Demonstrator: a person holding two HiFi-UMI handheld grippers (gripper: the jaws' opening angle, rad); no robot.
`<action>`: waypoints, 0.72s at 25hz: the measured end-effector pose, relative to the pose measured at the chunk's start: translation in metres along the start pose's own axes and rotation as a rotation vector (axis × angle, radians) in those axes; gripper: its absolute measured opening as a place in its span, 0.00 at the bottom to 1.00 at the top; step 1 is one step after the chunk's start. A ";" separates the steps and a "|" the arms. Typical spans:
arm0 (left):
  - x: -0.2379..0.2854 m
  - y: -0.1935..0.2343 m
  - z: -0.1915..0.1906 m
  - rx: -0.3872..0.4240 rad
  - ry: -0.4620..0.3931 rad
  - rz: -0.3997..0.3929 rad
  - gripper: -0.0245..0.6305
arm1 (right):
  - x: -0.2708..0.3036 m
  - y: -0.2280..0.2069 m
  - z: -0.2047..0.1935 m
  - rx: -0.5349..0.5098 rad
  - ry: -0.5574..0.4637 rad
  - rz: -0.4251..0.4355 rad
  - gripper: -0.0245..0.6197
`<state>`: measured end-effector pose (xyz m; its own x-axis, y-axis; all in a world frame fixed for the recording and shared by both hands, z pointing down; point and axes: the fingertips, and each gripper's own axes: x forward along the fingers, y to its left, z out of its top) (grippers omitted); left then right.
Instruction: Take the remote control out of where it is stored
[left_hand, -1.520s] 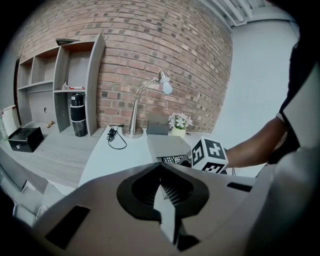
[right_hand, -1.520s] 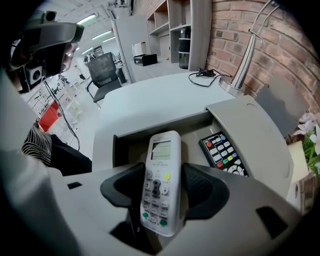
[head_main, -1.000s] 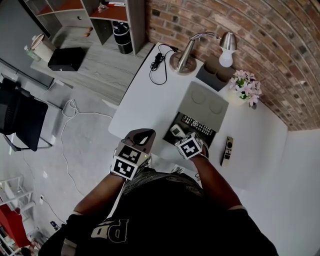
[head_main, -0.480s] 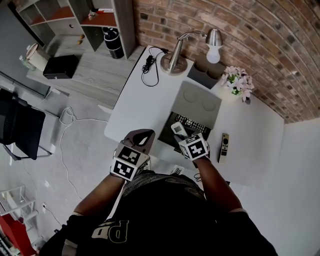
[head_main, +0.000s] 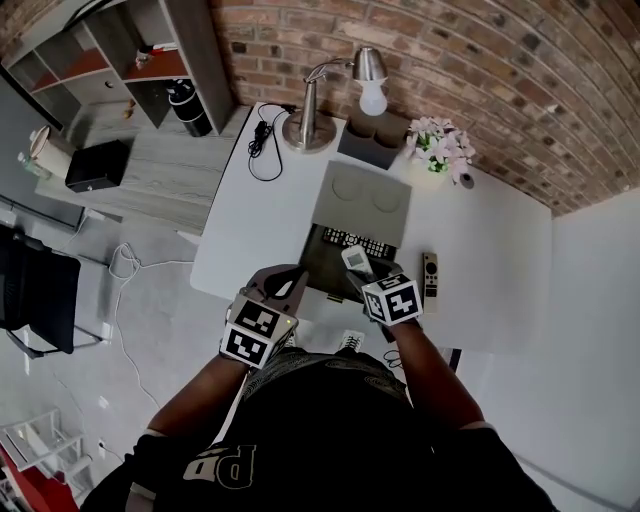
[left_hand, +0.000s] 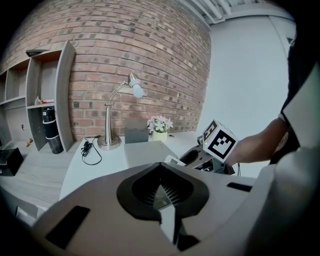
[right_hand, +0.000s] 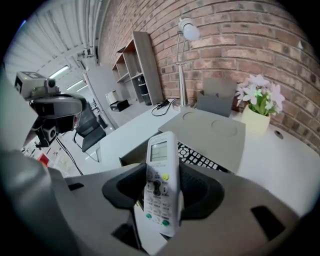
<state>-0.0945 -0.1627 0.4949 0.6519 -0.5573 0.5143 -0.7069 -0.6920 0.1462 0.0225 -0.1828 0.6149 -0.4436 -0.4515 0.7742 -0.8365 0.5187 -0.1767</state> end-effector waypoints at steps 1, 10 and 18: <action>0.003 -0.005 0.002 0.010 0.000 -0.010 0.05 | -0.005 -0.005 -0.002 0.016 -0.007 -0.008 0.36; 0.031 -0.051 0.010 0.081 0.011 -0.104 0.05 | -0.049 -0.047 -0.031 0.132 -0.069 -0.098 0.36; 0.052 -0.082 0.019 0.116 0.023 -0.156 0.05 | -0.097 -0.117 -0.073 0.306 -0.119 -0.242 0.36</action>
<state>0.0025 -0.1440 0.4935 0.7437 -0.4293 0.5124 -0.5606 -0.8181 0.1283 0.1871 -0.1464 0.6046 -0.2409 -0.6247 0.7428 -0.9706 0.1552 -0.1842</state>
